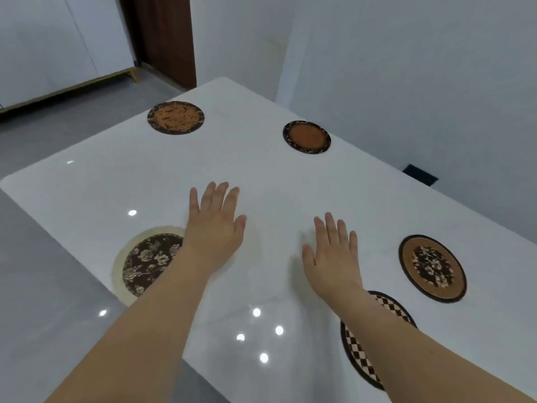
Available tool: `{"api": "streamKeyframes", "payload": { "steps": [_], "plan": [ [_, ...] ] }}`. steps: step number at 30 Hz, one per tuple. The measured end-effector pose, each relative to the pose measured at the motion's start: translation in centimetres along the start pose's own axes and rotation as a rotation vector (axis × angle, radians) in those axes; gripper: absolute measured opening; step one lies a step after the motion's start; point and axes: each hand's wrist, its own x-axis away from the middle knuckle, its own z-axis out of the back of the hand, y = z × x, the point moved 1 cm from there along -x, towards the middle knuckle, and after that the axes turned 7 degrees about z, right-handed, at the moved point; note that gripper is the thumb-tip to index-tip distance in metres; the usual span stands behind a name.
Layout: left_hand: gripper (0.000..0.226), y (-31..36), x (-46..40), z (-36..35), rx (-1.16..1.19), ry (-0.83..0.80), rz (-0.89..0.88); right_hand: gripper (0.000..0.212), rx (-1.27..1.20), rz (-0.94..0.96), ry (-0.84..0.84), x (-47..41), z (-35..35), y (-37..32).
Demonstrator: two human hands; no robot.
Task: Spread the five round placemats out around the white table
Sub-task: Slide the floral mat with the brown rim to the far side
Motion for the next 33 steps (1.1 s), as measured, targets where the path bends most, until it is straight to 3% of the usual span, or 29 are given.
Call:
{"api": "streamKeyframes", "payload": {
  "steps": [11,17,22,33],
  "plan": [
    [0.062,24.6,0.4,-9.1,0.022,-0.213,-0.178,0.056,-0.019,-0.235,0.101,7.3,2.4,23.9],
    [0.066,34.6,1.0,-13.8,0.122,-0.298,-0.077,0.060,-0.086,-0.300,0.032,6.5,0.7,33.4],
    [0.064,37.1,2.6,-17.1,0.014,-0.083,-0.009,0.067,-0.074,-0.269,0.068,5.7,-2.1,36.0],
    [0.050,37.2,2.2,-17.5,0.006,-0.081,-0.013,0.057,-0.088,-0.237,0.072,5.5,-2.3,36.4]
  ]
}}
